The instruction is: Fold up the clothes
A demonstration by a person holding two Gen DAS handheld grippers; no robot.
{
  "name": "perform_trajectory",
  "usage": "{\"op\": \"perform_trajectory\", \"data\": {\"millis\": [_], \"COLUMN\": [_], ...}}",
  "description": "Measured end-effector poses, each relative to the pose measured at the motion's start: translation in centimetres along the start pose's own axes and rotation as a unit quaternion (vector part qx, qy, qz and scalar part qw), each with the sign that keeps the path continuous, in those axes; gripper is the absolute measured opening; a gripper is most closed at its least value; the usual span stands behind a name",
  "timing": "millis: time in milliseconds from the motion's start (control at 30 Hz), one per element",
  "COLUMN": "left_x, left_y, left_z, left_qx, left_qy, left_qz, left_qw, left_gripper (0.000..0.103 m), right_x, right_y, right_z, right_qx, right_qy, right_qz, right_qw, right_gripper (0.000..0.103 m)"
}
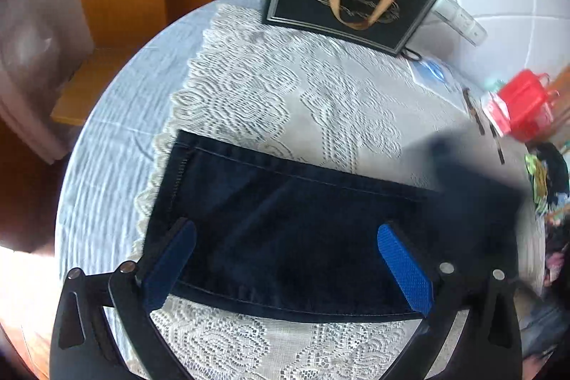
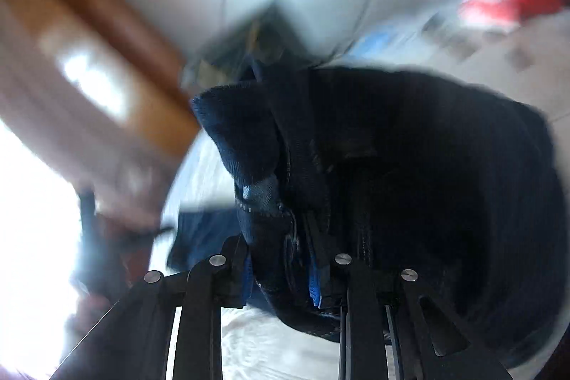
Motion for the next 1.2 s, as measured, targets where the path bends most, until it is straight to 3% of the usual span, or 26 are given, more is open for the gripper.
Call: {"op": "perform_trajectory", "data": {"millis": [100, 133, 200, 267, 333, 367, 433, 500, 567, 600, 633, 667, 700, 733, 933, 1033, 1100, 1200], "left_x": [-1.0, -1.5, -2.4, -3.0, -3.7, -4.0, -5.1, -6.7, -7.1, -7.3, -7.2, -7.0, -6.5, -6.2, -7.4, -6.8, -5.1, -0.1], "left_y": [-0.6, -1.1, -2.1, -2.6, -3.2, -3.5, -4.4, -5.4, -5.7, -5.9, -5.9, -5.8, -5.6, -5.5, -5.8, -5.5, -4.3, -1.2], "left_z": [-0.5, -0.8, -1.8, -3.1, -5.4, -6.3, -8.2, -9.6, -11.1, -12.0, -12.2, -12.3, -12.3, -12.5, -12.8, -12.4, -11.7, -10.8], "left_qx": [0.006, 0.015, 0.025, 0.027, 0.018, 0.009, -0.013, -0.008, -0.018, -0.022, -0.021, -0.019, -0.013, -0.009, -0.015, -0.012, 0.01, -0.02], "left_qy": [-0.027, -0.038, -0.061, -0.072, -0.088, -0.086, -0.069, -0.077, -0.062, -0.064, -0.064, -0.057, -0.045, -0.051, -0.049, -0.055, -0.068, -0.074], "left_qz": [0.018, 0.025, 0.044, 0.05, 0.053, 0.055, 0.069, 0.097, 0.091, 0.101, 0.107, 0.107, 0.105, 0.098, 0.094, 0.095, 0.085, 0.03], "left_qw": [0.9995, 0.9988, 0.9969, 0.9958, 0.9945, 0.9947, 0.9952, 0.9923, 0.9938, 0.9926, 0.992, 0.9924, 0.9934, 0.9938, 0.9943, 0.9939, 0.994, 0.9966], "left_gripper": [0.103, 0.103, 0.103, 0.103, 0.103, 0.103, 0.103, 0.103, 0.102, 0.099, 0.081, 0.045, 0.033, 0.029, 0.033, 0.021, 0.02, 0.019], "right_x": [-6.1, -6.1, -3.6, 0.9, 5.2, 7.8, 11.5, 14.5, 17.4, 17.7, 18.3, 18.3, 18.9, 18.8, 16.2, 15.8, 16.7, 18.4], "right_y": [-5.8, -6.7, -6.7, -5.4, -4.1, -3.4, -2.5, -2.0, -2.2, -2.1, -2.5, -3.1, -3.6, -3.7, -3.8, -3.7, -3.6, -2.5], "right_z": [3.6, 4.5, 6.0, 5.9, 4.5, 3.4, -0.2, -5.0, -9.2, -10.1, -11.0, -11.2, -11.7, -12.2, -13.1, -13.6, -13.5, -11.9], "right_qx": [0.032, 0.059, 0.087, 0.063, 0.051, 0.042, 0.029, -0.015, -0.065, -0.076, -0.087, -0.092, -0.092, -0.09, -0.089, -0.09, -0.099, -0.106], "right_qy": [-0.034, -0.049, -0.043, -0.023, -0.037, -0.047, -0.105, -0.162, -0.188, -0.194, -0.192, -0.191, -0.195, -0.198, -0.197, -0.2, -0.199, -0.169], "right_qz": [0.111, 0.115, 0.099, 0.079, 0.043, 0.02, -0.004, -0.007, -0.013, -0.015, -0.014, -0.013, -0.012, -0.011, 0.004, 0.006, 0.003, -0.024], "right_qw": [0.993, 0.99, 0.99, 0.995, 0.997, 0.998, 0.994, 0.987, 0.98, 0.978, 0.978, 0.977, 0.976, 0.976, 0.976, 0.976, 0.975, 0.98], "right_gripper": [0.039, 0.04, 0.046, 0.058, 0.068, 0.068, 0.068, 0.068, 0.067, 0.067, 0.067, 0.067, 0.067, 0.067, 0.067, 0.067, 0.066, 0.059]}}
Point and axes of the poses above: each gripper's, at about its wrist camera, not at the fingertips, and x roughly against the way its jaws point, z to its left, y to its top, the point moved 3 cm from there along -x, roughly the way its jaws point, and after that the axes turned 13 degrees about -z, right-handed, at the moved point
